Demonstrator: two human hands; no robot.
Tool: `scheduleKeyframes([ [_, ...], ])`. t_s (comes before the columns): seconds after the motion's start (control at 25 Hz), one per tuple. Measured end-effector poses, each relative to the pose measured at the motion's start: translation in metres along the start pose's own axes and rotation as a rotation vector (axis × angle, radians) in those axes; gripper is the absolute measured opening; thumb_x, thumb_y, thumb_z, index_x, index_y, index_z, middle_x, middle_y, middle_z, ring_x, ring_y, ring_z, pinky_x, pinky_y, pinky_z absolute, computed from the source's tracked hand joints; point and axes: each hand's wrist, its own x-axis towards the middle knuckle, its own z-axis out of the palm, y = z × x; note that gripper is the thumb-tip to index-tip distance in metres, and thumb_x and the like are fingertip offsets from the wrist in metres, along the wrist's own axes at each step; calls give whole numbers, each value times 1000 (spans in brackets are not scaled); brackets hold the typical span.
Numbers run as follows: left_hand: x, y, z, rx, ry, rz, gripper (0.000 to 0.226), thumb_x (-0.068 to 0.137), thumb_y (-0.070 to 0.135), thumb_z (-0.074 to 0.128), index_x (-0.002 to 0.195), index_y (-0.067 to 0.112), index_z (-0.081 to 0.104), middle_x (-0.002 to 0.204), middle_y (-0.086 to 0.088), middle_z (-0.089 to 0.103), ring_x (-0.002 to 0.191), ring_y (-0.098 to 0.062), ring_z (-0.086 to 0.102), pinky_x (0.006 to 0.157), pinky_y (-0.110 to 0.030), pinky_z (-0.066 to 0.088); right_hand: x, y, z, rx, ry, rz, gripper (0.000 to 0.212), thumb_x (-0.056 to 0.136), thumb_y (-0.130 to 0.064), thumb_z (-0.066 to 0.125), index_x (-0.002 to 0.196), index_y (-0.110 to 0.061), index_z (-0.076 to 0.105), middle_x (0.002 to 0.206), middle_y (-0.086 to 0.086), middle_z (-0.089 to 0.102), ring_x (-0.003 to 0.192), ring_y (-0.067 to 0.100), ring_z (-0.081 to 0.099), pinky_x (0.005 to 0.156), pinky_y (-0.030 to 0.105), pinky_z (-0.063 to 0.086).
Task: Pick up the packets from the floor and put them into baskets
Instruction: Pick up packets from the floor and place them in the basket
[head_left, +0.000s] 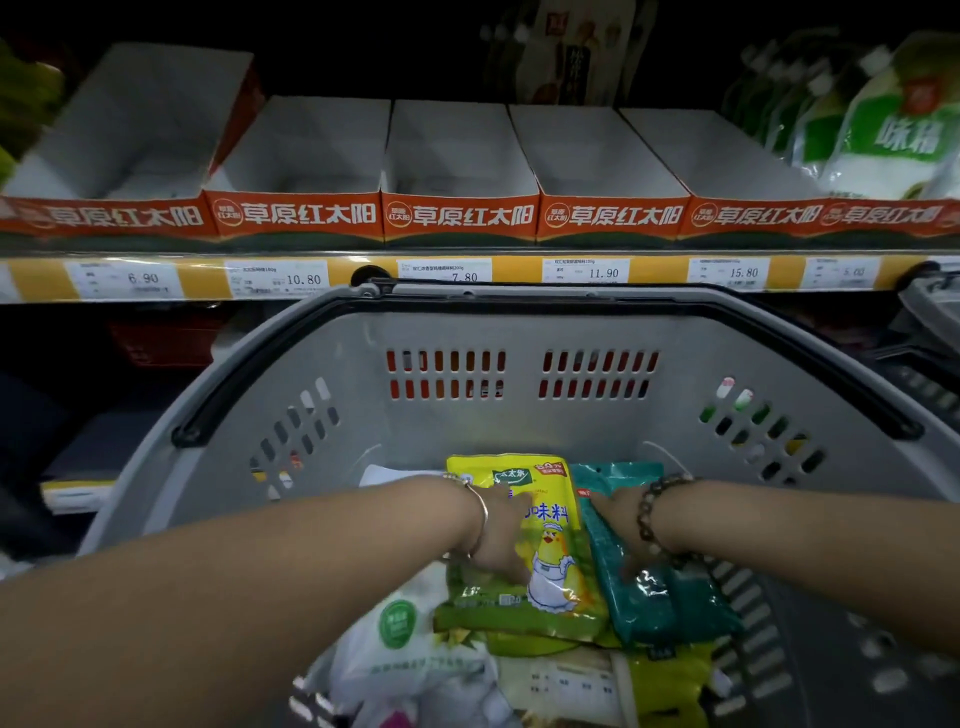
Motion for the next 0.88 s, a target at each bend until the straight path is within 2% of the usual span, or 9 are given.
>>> scheduleKeyframes([
  [0.08,-15,-15,-13,-29,107,9,80,89,44,56,149,14,12,151,-11,28,133,-30,36,107,-37,35,-15,-10,-22,-96,92,-43,73,87,-49,55,143,-11,29,137,13,48,118,28,52,96,38,46],
  [0.16,-38,-29,-22,-68,242,3,70,90,41,54,147,17,21,146,-10,38,129,-28,41,104,-35,37,-27,-13,-44,-75,178,-54,63,90,-53,47,136,-11,41,131,11,53,115,26,55,92,36,47],
  [0.28,-78,-54,-28,-158,475,-79,55,91,40,52,140,25,34,137,-4,50,120,-23,50,95,-29,43,-46,-31,-76,-4,320,-114,62,89,-57,45,133,-13,46,129,8,55,114,24,55,94,34,47],
  [0.36,-109,-67,-31,-224,608,-134,48,90,40,53,135,29,40,130,1,56,113,-19,55,93,-30,46,-59,-51,-92,74,455,-175,61,89,-55,46,137,-18,42,132,6,53,117,23,52,93,31,44],
  [0.52,-178,-94,-29,-318,854,-202,45,86,40,58,129,32,48,123,8,59,105,-11,59,91,-28,47,-84,-98,-131,174,698,-310,53,88,-49,51,134,-23,47,132,1,54,119,19,51,89,26,41],
  [0.68,-244,-124,-2,-341,984,-331,48,83,43,57,129,34,47,123,9,59,108,-12,57,91,-35,48,-111,-152,-170,294,901,-473,42,84,-44,59,121,-25,58,119,-3,63,107,15,57,76,19,37],
  [0.76,-274,-140,22,-338,1014,-411,50,85,44,56,132,34,43,126,10,56,112,-11,55,92,-35,47,-122,-188,-186,353,953,-570,40,83,-43,61,119,-25,59,116,-4,64,103,13,59,76,19,39],
  [0.88,-308,-158,61,-392,1036,-519,52,85,43,57,134,33,42,130,10,54,115,-11,54,94,-35,47,-129,-245,-201,339,916,-667,46,83,-48,59,122,-25,55,119,-4,61,104,15,58,82,25,45],
])
